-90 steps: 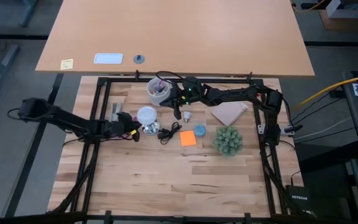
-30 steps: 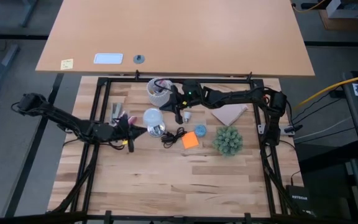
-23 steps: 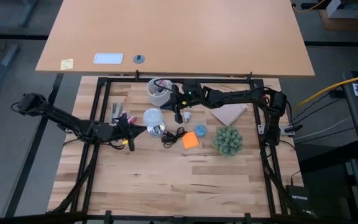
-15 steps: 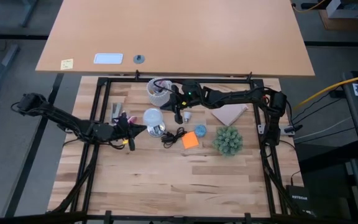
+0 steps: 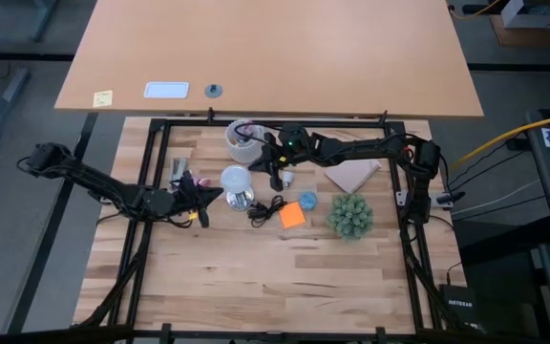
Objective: Screw lightbulb
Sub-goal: Insert the lightbulb into the silver lamp
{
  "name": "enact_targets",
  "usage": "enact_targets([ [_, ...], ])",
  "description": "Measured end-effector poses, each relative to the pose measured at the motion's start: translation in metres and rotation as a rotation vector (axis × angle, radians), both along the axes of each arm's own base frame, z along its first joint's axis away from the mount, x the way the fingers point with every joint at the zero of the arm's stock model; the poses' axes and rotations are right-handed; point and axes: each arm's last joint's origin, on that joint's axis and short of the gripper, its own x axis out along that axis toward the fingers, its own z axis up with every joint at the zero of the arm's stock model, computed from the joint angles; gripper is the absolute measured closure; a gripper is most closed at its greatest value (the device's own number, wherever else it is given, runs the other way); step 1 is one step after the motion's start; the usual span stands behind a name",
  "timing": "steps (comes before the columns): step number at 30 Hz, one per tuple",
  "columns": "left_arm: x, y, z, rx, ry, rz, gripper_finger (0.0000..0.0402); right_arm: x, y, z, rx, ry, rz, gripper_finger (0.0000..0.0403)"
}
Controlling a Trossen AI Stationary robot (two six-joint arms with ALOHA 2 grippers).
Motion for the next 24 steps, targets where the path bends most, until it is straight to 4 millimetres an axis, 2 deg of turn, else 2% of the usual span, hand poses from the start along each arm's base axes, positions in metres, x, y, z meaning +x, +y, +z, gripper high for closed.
enact_targets([
  [7, -0.001, 0.001, -0.002, -0.003, 0.006, 0.050, 0.0402, 0.000, 0.004, -0.001, 0.020, 0.011, 0.034, 0.0384],
  [24, -0.004, 0.005, -0.005, -0.022, -0.003, 0.189, 0.0401, 0.006, 0.039, -0.003, 0.034, 0.036, 0.134, 0.0384],
])
